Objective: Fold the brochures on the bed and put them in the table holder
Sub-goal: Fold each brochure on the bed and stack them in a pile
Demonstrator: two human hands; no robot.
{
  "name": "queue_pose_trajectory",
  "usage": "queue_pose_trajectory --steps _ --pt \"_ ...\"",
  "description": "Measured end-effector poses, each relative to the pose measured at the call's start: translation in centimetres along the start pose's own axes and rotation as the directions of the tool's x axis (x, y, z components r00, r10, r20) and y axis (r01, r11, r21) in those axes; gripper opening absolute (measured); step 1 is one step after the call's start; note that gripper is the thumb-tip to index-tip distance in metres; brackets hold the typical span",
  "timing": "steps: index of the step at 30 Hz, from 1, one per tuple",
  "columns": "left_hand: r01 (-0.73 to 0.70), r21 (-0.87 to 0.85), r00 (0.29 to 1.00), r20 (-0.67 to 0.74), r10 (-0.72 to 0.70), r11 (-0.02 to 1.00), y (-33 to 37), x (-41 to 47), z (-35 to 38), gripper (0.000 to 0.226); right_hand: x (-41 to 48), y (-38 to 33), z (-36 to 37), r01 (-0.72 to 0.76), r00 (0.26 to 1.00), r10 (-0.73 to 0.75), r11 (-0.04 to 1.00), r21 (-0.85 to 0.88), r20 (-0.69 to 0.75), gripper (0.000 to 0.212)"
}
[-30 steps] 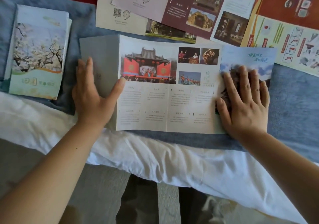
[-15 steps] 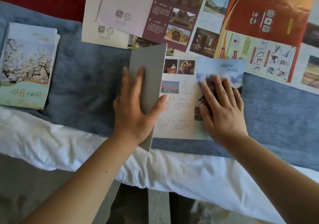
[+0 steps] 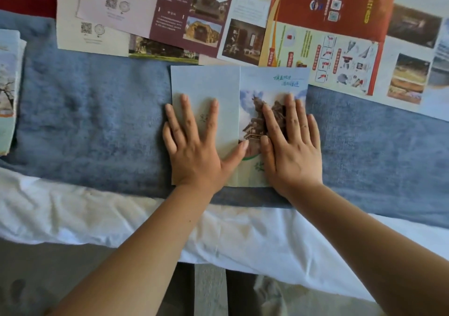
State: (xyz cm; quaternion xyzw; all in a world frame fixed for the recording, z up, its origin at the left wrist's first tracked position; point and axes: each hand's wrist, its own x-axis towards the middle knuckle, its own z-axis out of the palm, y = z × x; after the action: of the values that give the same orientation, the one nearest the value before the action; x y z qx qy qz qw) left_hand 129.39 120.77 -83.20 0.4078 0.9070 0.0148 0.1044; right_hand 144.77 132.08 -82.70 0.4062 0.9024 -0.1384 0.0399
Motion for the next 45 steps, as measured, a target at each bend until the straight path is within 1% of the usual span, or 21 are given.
queue_pose_trajectory --steps 11,17,21,23,25,27,29,30,31,33,35,37,38,39,41,43,45 --pt "-0.041 -0.054 0.999 -0.008 0.04 0.998 -0.6 0.3 0.1 0.095 0.1 -0.3 0.1 -0.008 1.0 0.008 1.0 -0.012 -0.006 0.06" --pt "-0.056 -0.112 0.997 0.038 0.06 0.992 -0.8 0.3 -0.3 0.097 0.0 -0.9 -0.1 -0.031 0.999 0.033 0.999 -0.038 0.04 0.061" --pt "-0.054 -0.214 0.995 0.065 0.069 0.975 -1.4 0.4 -1.2 0.097 0.5 -2.1 -0.2 -0.022 0.995 0.024 1.0 -0.021 0.095 0.063" --pt "-0.049 -0.283 0.991 0.103 0.081 0.958 -1.7 0.3 -2.0 0.096 0.6 -3.0 -0.1 0.017 0.993 -0.017 1.0 0.006 0.116 0.066" --pt "-0.042 -0.397 0.983 0.149 0.11 0.917 -2.5 0.5 -3.4 0.093 0.6 -4.5 0.3 0.07 0.989 -0.078 0.995 0.067 0.125 0.067" --pt "0.002 -0.553 0.968 0.211 0.138 0.833 -3.6 0.9 -5.6 0.087 0.8 -6.6 0.2 0.086 0.986 -0.104 0.987 0.137 0.13 0.066" --pt "0.125 -0.694 0.949 0.292 0.118 0.709 -5.9 1.6 -8.2 0.074 1.4 -9.7 -0.4 0.076 0.99 -0.099 0.976 0.204 0.103 0.07" --pt "0.184 -0.735 0.943 0.32 0.095 0.653 -7.3 1.9 -9.4 0.066 1.8 -11.5 -0.9 0.07 0.992 -0.093 0.967 0.245 0.082 0.072" --pt "0.211 -0.758 0.942 0.327 0.079 0.616 -8.8 2.0 -10.4 0.058 2.2 -13.2 -1.4 0.07 0.994 -0.091 0.956 0.286 0.063 0.072" --pt "0.188 -0.781 0.957 0.281 0.067 0.596 -11.5 1.8 -12.1 0.041 2.9 -16.2 -2.1 0.095 0.993 -0.113 0.934 0.344 0.03 0.071" --pt "0.149 -0.77 0.972 0.229 0.05 0.621 -14.4 1.5 -12.9 0.027 3.4 -19.2 -2.1 0.151 0.987 -0.161 0.921 0.36 -0.002 0.07" --pt "0.167 -0.744 0.971 0.237 0.022 0.646 -16.8 1.3 -13.0 0.019 3.7 -21.9 -1.8 0.183 0.982 -0.188 0.928 0.325 -0.018 0.07" --pt "0.191 -0.738 0.968 0.25 -0.001 0.647 -17.9 1.2 -12.9 0.02 3.9 -23.3 -1.6 0.187 0.981 -0.192 0.937 0.294 -0.012 0.069" --pt "0.221 -0.74 0.963 0.267 -0.024 0.636 -18.8 1.0 -12.7 0.027 3.9 -24.4 -1.4 0.186 0.981 -0.192 0.948 0.259 -0.001 0.068" --pt "0.266 -0.754 0.954 0.294 -0.053 0.601 -20.2 0.5 -12.1 0.051 3.8 -25.9 -1.2 0.179 0.983 -0.185 0.964 0.197 0.013 0.064" --pt "0.257 -0.776 0.958 0.282 -0.048 0.576 -20.8 0.1 -11.3 0.066 3.6 -26.4 -1.3 0.175 0.984 -0.176 0.976 0.129 -0.007 0.062" --pt "0.213 -0.799 0.971 0.235 -0.033 0.562 -21.1 0.0 -10.1 0.067 3.7 -26.7 -1.6 0.181 0.983 -0.178 0.981 0.067 -0.042 0.059"
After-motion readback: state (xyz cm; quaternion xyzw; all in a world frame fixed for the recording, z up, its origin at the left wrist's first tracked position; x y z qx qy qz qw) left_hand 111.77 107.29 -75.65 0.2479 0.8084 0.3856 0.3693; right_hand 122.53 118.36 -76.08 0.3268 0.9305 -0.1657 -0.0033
